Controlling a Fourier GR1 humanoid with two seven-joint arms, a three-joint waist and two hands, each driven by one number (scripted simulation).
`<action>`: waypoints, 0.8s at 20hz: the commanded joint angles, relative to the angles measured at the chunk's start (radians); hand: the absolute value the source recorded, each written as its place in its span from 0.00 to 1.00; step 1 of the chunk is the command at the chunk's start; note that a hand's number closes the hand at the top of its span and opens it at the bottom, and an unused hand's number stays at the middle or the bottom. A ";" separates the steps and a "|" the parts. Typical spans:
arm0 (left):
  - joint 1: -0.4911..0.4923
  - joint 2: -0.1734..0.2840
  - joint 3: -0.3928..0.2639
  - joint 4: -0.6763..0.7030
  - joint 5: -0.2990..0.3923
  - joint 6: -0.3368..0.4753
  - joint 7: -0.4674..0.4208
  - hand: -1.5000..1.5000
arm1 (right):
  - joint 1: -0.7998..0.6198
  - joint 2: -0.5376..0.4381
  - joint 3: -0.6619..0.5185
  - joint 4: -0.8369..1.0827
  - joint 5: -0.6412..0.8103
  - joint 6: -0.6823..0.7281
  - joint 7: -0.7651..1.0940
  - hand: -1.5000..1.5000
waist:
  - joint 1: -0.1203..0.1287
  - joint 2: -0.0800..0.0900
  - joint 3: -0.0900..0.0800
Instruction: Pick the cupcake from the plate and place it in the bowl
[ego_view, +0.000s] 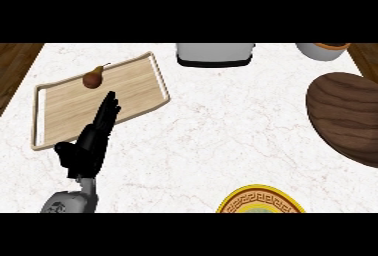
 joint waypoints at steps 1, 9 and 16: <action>-0.082 -0.006 0.029 0.081 -0.007 0.009 -0.031 0.50 | -0.106 -0.019 -0.028 -0.038 -0.064 -0.044 0.196 1.00 | 0.007 0.004 0.000; -0.098 -0.016 0.003 0.052 -0.006 -0.009 0.021 0.50 | -0.405 -0.138 0.106 0.228 0.142 -0.148 0.280 1.00 | 0.049 0.013 0.002; -0.084 -0.013 0.005 0.025 0.009 -0.028 0.027 0.50 | -0.574 -0.073 0.313 0.464 0.484 -0.264 0.143 1.00 | 0.050 0.011 0.003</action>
